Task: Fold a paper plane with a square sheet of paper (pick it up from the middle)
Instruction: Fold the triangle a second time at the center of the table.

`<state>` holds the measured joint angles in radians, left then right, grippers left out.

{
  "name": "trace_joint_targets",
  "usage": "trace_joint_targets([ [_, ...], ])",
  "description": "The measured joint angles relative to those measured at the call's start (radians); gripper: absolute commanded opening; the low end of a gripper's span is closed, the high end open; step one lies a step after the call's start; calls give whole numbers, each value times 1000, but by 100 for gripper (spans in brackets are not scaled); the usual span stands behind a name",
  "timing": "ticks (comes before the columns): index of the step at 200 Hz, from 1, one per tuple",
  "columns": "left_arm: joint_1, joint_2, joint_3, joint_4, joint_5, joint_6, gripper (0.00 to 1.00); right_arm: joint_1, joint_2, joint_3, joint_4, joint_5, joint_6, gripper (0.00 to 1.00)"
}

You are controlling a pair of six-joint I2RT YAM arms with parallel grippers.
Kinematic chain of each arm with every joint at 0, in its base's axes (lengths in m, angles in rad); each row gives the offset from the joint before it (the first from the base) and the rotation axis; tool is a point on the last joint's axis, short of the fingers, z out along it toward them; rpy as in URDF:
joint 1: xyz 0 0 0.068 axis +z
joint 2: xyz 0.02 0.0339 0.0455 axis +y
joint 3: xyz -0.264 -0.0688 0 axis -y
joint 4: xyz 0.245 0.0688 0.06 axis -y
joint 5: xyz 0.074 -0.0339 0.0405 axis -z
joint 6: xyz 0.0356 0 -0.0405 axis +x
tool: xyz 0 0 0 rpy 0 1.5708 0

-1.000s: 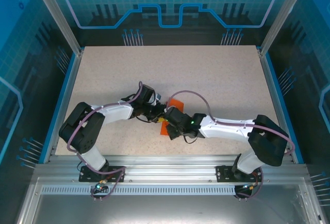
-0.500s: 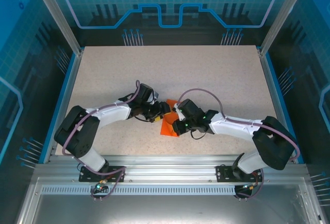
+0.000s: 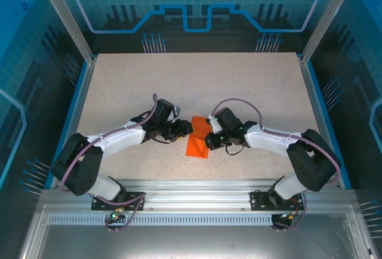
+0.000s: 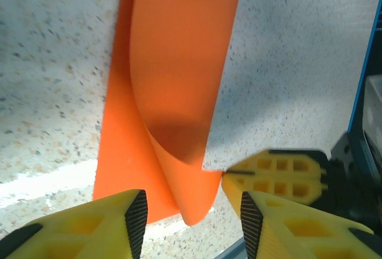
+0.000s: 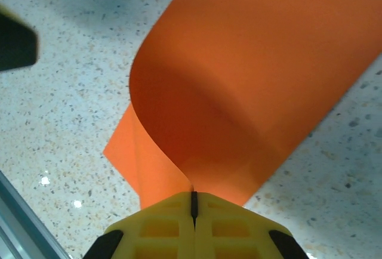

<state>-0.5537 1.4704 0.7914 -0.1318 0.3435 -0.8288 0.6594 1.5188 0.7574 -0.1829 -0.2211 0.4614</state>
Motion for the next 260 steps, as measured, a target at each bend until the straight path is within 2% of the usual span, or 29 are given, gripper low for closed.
trace_joint_targets([
  [73,-55,12,-10,26,1,-3,40,-81,89,51,-5,-74,-51,3],
  [183,-104,182,72,97,5,-11,36,-120,144,76,-11,-113,-89,4],
  [260,-105,235,79,129,3,-42,34,-137,122,45,30,-203,-56,19],
])
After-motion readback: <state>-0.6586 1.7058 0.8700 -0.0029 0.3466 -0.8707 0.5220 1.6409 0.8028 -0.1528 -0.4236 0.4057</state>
